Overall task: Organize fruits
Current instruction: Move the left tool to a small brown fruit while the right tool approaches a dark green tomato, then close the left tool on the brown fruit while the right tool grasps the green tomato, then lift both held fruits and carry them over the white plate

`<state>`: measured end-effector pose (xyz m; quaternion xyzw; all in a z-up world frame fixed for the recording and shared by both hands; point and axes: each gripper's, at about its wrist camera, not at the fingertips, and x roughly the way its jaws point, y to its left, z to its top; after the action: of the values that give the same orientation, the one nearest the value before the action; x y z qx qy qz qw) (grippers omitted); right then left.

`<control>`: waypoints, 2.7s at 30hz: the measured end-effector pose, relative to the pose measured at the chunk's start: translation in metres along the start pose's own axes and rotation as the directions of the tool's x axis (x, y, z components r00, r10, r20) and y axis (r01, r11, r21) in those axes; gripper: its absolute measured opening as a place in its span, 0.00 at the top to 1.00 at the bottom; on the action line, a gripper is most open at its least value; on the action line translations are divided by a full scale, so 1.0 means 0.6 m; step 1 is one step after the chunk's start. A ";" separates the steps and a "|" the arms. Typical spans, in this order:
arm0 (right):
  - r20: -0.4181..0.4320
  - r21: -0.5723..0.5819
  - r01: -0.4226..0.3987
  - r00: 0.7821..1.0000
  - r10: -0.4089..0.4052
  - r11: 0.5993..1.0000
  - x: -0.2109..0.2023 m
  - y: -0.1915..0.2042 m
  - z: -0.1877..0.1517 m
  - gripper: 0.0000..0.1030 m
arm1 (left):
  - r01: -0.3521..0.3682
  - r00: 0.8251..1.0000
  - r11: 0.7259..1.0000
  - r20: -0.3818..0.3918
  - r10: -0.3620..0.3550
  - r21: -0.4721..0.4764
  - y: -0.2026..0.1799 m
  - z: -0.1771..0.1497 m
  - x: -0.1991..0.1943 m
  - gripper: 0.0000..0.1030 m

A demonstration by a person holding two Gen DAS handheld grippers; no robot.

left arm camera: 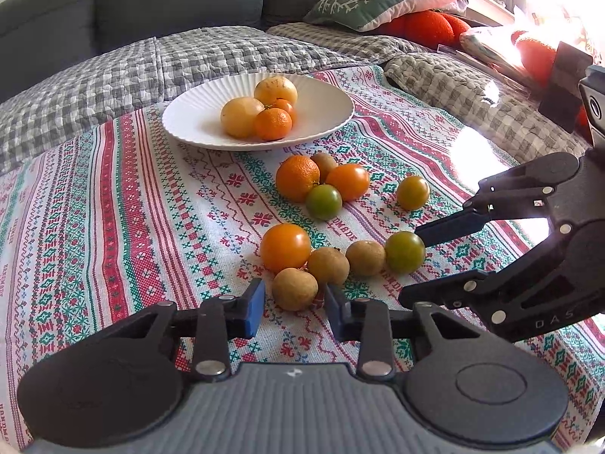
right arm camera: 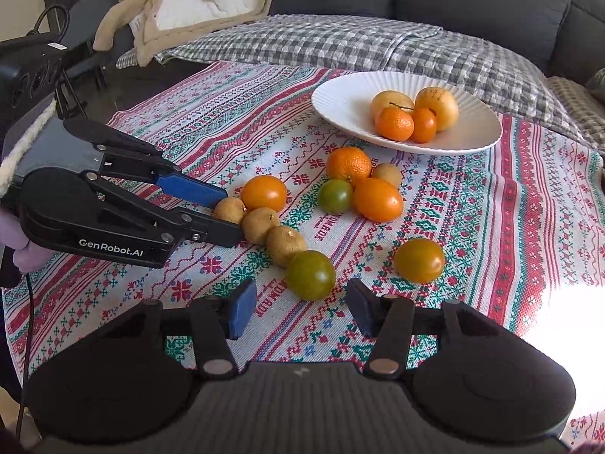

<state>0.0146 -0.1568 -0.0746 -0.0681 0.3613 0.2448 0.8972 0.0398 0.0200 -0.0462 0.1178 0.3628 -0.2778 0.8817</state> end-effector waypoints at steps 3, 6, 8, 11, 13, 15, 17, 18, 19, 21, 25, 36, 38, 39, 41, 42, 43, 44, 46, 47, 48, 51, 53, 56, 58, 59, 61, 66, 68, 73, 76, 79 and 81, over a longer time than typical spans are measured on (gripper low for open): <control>0.006 -0.004 -0.003 1.000 0.003 1.000 0.000 0.001 0.002 0.57 | 0.000 1.000 1.000 -0.001 0.000 0.000 -0.001 0.001 0.000 0.93; 0.011 -0.001 -0.003 1.000 0.003 1.000 0.000 0.000 0.003 0.60 | -0.002 1.000 1.000 -0.001 0.002 0.001 -0.002 0.001 0.000 0.96; 0.013 0.001 0.000 1.000 0.000 1.000 0.001 -0.001 0.005 0.61 | -0.002 1.000 1.000 -0.003 0.002 0.000 -0.002 0.002 0.000 0.96; 0.014 0.005 0.005 1.000 -0.005 1.000 0.002 -0.003 0.004 0.64 | -0.001 1.000 1.000 -0.005 0.001 0.000 -0.002 0.003 0.001 0.96; 0.014 0.003 0.008 1.000 -0.008 1.000 0.002 -0.003 0.004 0.66 | -0.002 1.000 1.000 -0.005 0.002 0.001 -0.002 0.003 0.001 0.96; 0.015 0.001 0.010 1.000 -0.010 1.000 0.003 -0.003 0.004 0.68 | -0.003 1.000 1.000 -0.006 0.003 0.004 -0.002 0.003 0.001 0.96; 0.016 0.000 0.011 1.000 -0.011 1.000 0.003 -0.003 0.004 0.69 | -0.003 1.000 1.000 -0.008 0.003 0.003 -0.001 0.003 0.001 0.96; 0.016 -0.001 0.012 1.000 -0.012 1.000 0.003 -0.003 0.003 0.71 | -0.003 1.000 1.000 -0.009 0.003 0.003 -0.001 0.004 0.001 0.96; 0.015 -0.003 0.014 1.000 -0.014 1.000 0.004 -0.003 0.004 0.72 | -0.003 1.000 1.000 -0.009 0.003 0.003 -0.001 0.004 0.001 0.96; 0.013 -0.002 0.016 1.000 -0.016 1.000 0.006 -0.004 0.004 0.74 | -0.005 1.000 1.000 -0.010 0.005 0.007 -0.002 0.004 0.001 0.97; 0.012 -0.002 0.016 1.000 -0.016 1.000 0.005 -0.005 0.005 0.74 | -0.005 1.000 1.000 -0.008 0.005 0.006 -0.002 0.004 0.001 0.97; 0.026 -0.008 0.014 1.000 -0.014 1.000 -0.002 -0.005 0.009 0.75 | -0.003 1.000 1.000 0.015 0.003 -0.002 -0.002 0.006 -0.007 0.97; 0.032 -0.004 0.015 0.999 -0.014 1.000 -0.005 -0.007 0.011 0.75 | -0.004 1.000 1.000 0.020 0.004 -0.005 -0.001 0.007 -0.009 0.97; 0.034 -0.003 0.016 0.999 -0.016 1.000 -0.006 -0.007 0.012 0.75 | -0.004 1.000 1.000 0.023 0.004 -0.006 -0.002 0.008 -0.011 0.97; 0.038 -0.001 0.019 0.999 -0.019 1.000 -0.008 -0.008 0.014 0.75 | -0.004 1.000 1.000 0.030 0.004 -0.008 -0.002 0.010 -0.013 0.97; 0.040 0.001 0.021 0.999 -0.021 1.000 -0.008 -0.009 0.015 0.75 | -0.004 0.999 1.000 0.034 0.005 -0.009 -0.002 0.013 -0.014 0.97; 0.042 0.002 0.023 0.999 -0.023 1.000 -0.009 -0.010 0.016 0.75 | -0.004 0.999 1.000 0.038 0.004 -0.011 -0.003 0.015 -0.015 0.97; 0.045 0.003 0.025 0.999 -0.025 1.000 -0.010 -0.011 0.017 0.75 | -0.003 0.999 1.000 0.042 0.004 -0.012 -0.003 0.017 -0.016 0.97; 0.055 0.008 0.029 0.998 -0.030 1.000 -0.013 -0.013 0.022 0.75 | -0.003 0.999 1.000 0.050 0.004 -0.014 -0.004 0.022 -0.017 0.97; 0.059 0.009 0.031 0.998 -0.031 0.999 -0.014 -0.013 0.023 0.75 | -0.003 0.999 1.000 0.053 0.004 -0.015 -0.004 0.024 -0.018 0.97; 0.065 0.012 0.034 0.997 -0.034 0.999 -0.016 -0.015 0.027 0.75 | -0.003 0.998 1.000 0.057 0.004 -0.017 -0.005 0.027 -0.019 0.97; 0.078 0.019 0.039 0.996 -0.040 0.999 -0.019 -0.017 0.035 0.75 | -0.004 0.998 1.000 0.070 0.005 -0.019 -0.006 0.035 -0.020 0.97; 0.087 0.021 0.046 0.995 -0.048 0.999 -0.020 -0.020 0.041 0.75 | -0.007 0.997 1.000 0.079 0.009 -0.018 -0.005 0.042 -0.020 0.97; 0.099 0.033 0.059 0.993 -0.062 0.998 -0.022 -0.028 0.050 0.75 | -0.012 0.996 1.000 0.092 0.014 -0.025 -0.004 0.054 -0.019 0.97; 0.108 0.039 0.067 0.992 -0.071 0.997 -0.023 -0.033 0.057 0.75 | -0.013 0.995 1.000 0.100 0.016 -0.028 -0.004 0.062 -0.018 0.97; 0.114 0.044 0.074 0.990 -0.079 0.996 -0.024 -0.038 0.061 0.75 | -0.014 0.994 0.999 0.104 0.017 -0.032 -0.004 0.067 -0.018 0.97; 0.122 0.056 0.083 0.989 -0.089 0.995 -0.026 -0.044 0.067 0.75 | -0.014 0.994 0.999 0.109 0.019 -0.041 -0.003 0.076 -0.016 0.97; 0.145 0.093 0.102 0.983 -0.115 0.990 -0.030 -0.062 0.083 0.75 | -0.016 0.993 0.997 0.117 0.025 -0.070 -0.002 0.099 -0.008 0.97; 0.151 0.098 0.111 0.981 -0.125 0.989 -0.030 -0.067 0.088 0.75 | -0.019 0.993 0.996 0.118 0.028 -0.082 -0.002 0.107 -0.004 0.97; 0.162 0.124 0.129 0.976 -0.148 0.984 -0.028 -0.086 0.102 0.75 | -0.028 0.992 0.993 0.118 0.041 -0.111 -0.001 0.124 0.009 0.97; 0.162 0.140 0.140 0.973 -0.162 0.980 -0.020 -0.099 0.111 0.75 | -0.031 0.992 0.990 0.114 0.047 -0.138 0.004 0.132 0.019 0.97; 0.159 0.154 0.144 0.973 -0.168 0.978 -0.009 -0.111 0.120 0.75 | -0.042 0.993 0.987 0.102 0.058 -0.157 0.011 0.141 0.031 0.97; 0.158 0.162 0.146 0.972 -0.172 0.976 -0.001 -0.118 0.125 0.75 | -0.054 0.993 0.984 0.094 0.070 -0.168 0.020 0.148 0.039 0.97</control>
<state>0.0946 -0.1964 -0.0234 -0.0082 0.2937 0.1490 0.9442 0.1113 -0.0160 0.0008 0.0419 0.3364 -0.2248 0.9135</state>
